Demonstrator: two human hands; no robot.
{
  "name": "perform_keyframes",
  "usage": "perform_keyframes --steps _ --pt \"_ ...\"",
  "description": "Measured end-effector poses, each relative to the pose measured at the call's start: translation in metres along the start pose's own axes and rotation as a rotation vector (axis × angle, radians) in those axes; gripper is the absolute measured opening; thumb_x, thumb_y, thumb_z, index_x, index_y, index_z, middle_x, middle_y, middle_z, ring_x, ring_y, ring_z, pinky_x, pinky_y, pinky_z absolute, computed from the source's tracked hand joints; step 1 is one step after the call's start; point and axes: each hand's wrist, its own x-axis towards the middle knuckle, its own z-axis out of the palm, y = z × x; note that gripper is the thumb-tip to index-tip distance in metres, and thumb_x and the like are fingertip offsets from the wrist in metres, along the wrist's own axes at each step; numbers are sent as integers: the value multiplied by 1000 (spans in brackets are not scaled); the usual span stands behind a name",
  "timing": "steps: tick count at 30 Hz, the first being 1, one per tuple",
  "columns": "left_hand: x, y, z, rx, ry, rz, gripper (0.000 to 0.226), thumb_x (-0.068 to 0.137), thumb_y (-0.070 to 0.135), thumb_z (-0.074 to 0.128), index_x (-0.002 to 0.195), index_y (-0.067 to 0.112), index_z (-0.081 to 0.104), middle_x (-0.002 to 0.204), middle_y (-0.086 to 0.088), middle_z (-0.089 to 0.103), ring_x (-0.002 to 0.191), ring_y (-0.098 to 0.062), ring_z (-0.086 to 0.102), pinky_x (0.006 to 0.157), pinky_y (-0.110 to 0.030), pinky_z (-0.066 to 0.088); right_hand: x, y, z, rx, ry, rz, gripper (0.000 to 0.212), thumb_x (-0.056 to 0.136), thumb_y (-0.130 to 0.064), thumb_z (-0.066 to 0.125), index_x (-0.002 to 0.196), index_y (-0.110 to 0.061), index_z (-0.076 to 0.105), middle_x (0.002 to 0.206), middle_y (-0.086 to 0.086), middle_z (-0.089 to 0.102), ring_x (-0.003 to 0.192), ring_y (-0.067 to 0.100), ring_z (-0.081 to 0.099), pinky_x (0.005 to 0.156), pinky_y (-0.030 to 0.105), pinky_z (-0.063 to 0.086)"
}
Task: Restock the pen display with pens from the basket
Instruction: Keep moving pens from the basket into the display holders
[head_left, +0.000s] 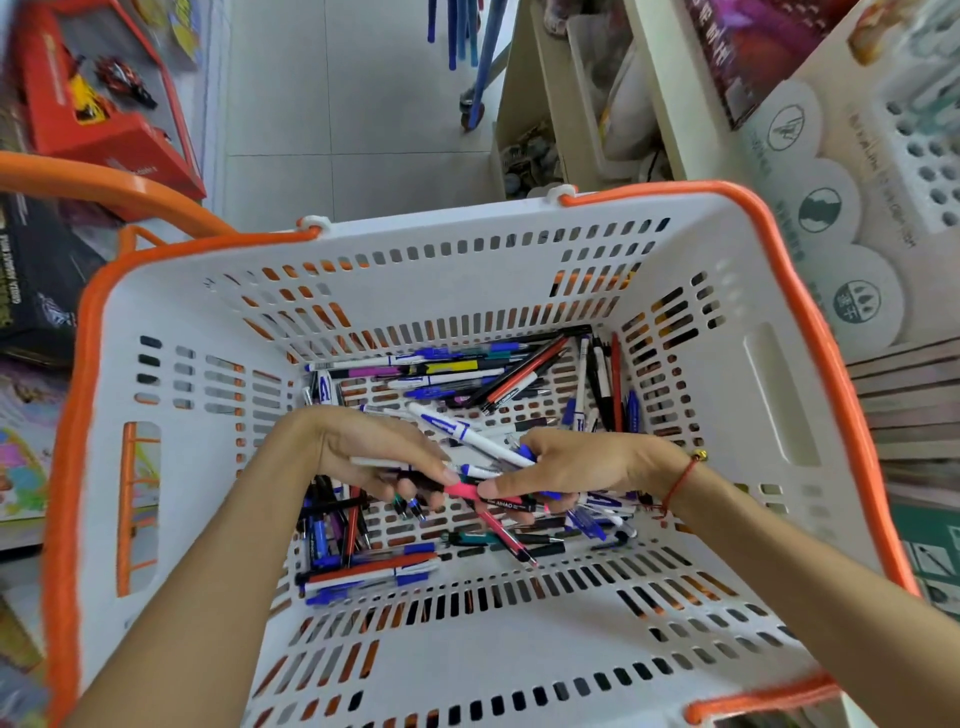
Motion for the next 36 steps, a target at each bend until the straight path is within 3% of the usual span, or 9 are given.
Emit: perform_keyframes --steps 6,10,15,22,24,27,30,33,36 --pt "-13 -10 -1 -288 354 185 68 62 10 79 124 18 55 102 -13 74 85 -20 74 64 -21 59 2 -1 -1 48 168 -13 39 93 -37 62 69 -12 44 60 4 36 46 12 29 48 18 33" --pt "-13 -25 10 -656 500 460 65 64 4 75 125 17 55 106 -12 74 92 -22 73 72 -24 60 0 -2 -2 273 210 -75 31 96 -32 58 96 -1 59 70 11 50 46 10 30 45 17 32" --pt "11 -20 36 -644 578 540 56 77 55 60 119 19 64 114 -2 72 109 -12 65 100 -33 46 7 -3 10 519 297 -148 40 96 -29 59 114 7 59 73 9 54 51 12 31 43 15 33" --pt "39 0 55 -696 830 584 42 99 44 45 94 5 60 76 -8 65 90 -30 65 97 -47 50 9 -6 19 561 254 -148 32 97 -30 57 113 -2 61 75 5 67 42 9 29 49 19 30" --pt "39 1 58 -676 839 615 39 98 43 48 97 7 63 84 -14 68 87 -35 63 79 -45 55 7 -6 20 540 255 -147 26 98 -30 56 101 -5 61 74 5 67 42 9 29 51 19 30" --pt "39 4 63 -662 905 605 30 99 40 50 100 14 65 104 -23 69 80 -28 63 51 -30 46 10 -8 21 554 270 -131 35 96 -35 58 102 -1 58 78 17 55 43 11 29 49 18 34" --pt "40 7 63 -755 988 637 22 104 31 41 100 20 59 106 -10 70 95 -24 68 68 -36 55 13 -7 18 568 345 -75 37 94 -39 60 100 -5 48 78 20 42 44 11 30 49 19 34" --pt "35 2 50 -927 1037 756 17 106 21 35 102 17 51 90 2 66 76 -6 67 75 -31 58 7 -2 11 600 396 -37 42 98 -41 54 117 -4 61 108 18 68 44 8 31 49 17 36" --pt "27 -11 38 -866 935 752 15 104 20 40 101 11 52 66 4 45 50 -4 46 53 -19 51 2 6 6 880 473 -153 32 100 -38 48 109 -12 64 78 0 66 46 8 30 50 17 32"
